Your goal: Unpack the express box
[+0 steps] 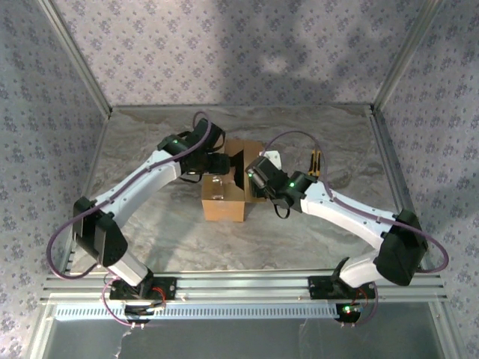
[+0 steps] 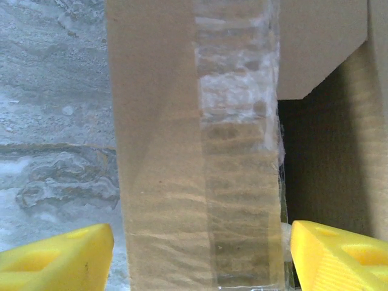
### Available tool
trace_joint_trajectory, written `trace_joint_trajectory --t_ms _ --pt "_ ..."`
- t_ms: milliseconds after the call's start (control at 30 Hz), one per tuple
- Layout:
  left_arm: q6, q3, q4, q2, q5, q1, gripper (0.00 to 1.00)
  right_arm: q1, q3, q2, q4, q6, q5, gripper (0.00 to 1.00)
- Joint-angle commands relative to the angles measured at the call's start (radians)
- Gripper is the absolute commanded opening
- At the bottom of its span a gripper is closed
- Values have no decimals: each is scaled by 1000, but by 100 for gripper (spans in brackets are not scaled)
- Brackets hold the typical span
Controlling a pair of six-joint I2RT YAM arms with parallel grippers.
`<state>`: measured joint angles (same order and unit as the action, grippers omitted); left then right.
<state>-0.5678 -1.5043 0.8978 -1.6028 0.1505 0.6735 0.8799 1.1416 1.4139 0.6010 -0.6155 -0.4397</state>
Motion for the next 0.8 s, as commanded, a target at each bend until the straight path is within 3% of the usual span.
trace_joint_trajectory --t_ms 0,267,767 --pt "25 -80 117 -50 84 37 78 15 -8 -12 8 -32 -36 66" --pt "33 -154 192 -110 208 83 78 25 -14 -18 4 -34 -40 66" --pt "34 -107 194 -18 317 80 77 30 2 -9 12 -29 -47 66"
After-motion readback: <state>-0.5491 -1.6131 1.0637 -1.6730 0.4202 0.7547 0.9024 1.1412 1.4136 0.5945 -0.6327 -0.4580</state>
